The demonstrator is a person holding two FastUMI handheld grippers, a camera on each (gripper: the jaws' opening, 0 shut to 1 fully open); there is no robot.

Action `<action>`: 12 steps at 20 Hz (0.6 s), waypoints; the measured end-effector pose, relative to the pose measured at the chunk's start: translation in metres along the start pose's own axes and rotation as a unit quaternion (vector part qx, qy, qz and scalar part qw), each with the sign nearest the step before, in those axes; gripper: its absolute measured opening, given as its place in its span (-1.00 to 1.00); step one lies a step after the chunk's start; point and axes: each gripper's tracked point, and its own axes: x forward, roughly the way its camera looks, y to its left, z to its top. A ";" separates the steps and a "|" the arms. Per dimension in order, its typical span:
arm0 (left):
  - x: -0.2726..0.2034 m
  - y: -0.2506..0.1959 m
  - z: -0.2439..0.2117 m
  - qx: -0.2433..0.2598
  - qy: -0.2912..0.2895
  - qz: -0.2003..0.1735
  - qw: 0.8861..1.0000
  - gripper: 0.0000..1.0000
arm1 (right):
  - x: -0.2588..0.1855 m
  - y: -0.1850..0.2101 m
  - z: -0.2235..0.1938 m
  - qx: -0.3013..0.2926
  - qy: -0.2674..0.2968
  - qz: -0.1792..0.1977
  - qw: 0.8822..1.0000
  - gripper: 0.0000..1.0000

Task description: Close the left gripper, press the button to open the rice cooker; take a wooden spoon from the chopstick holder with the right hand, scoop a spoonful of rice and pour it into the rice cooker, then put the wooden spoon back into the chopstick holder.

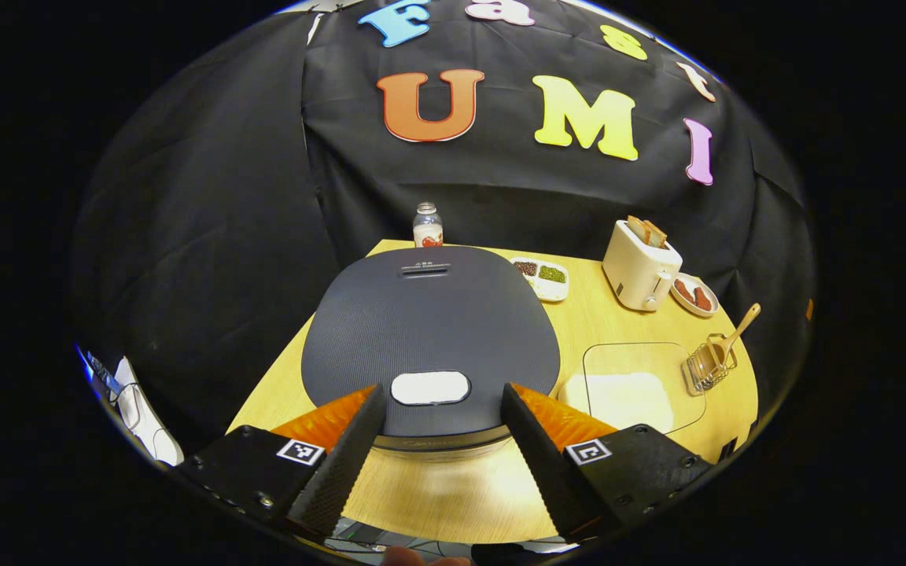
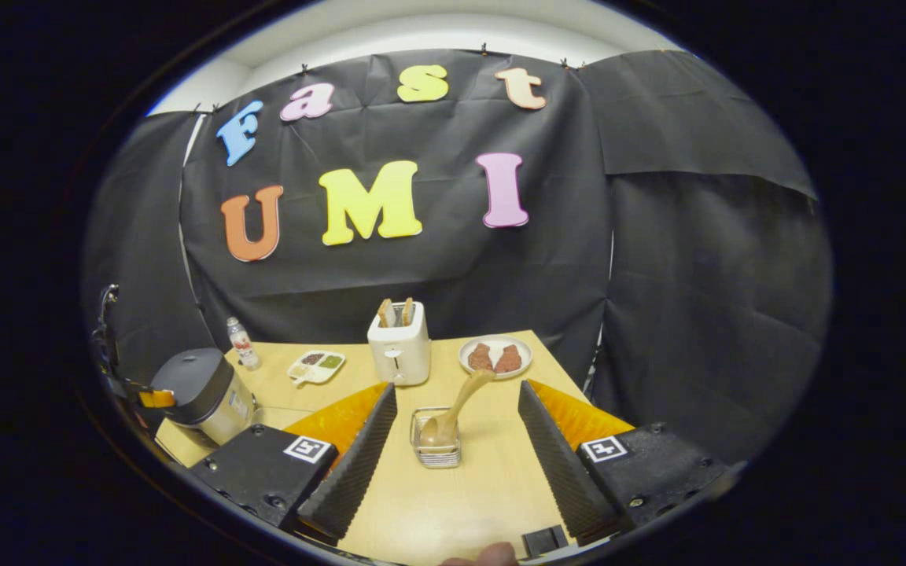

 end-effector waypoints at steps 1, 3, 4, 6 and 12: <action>-0.004 -0.001 0.009 -0.002 -0.017 -0.001 1.000 0.92 | -0.002 0.002 0.002 0.000 -0.003 0.001 1.000 1.00; -0.019 -0.003 0.031 -0.006 -0.058 -0.005 0.998 0.92 | -0.006 0.006 0.009 -0.002 -0.011 0.000 1.000 1.00; -0.032 -0.003 0.042 -0.009 -0.080 -0.007 0.997 0.90 | -0.008 0.008 0.012 -0.003 -0.015 0.000 1.000 1.00; -0.060 -0.005 0.067 -0.015 -0.123 -0.014 0.992 0.91 | -0.015 0.019 0.023 -0.006 -0.026 0.004 1.000 0.96; -0.142 -0.028 0.127 -0.028 -0.234 -0.048 0.971 0.90 | -0.047 0.062 0.073 -0.002 -0.097 0.016 0.995 0.96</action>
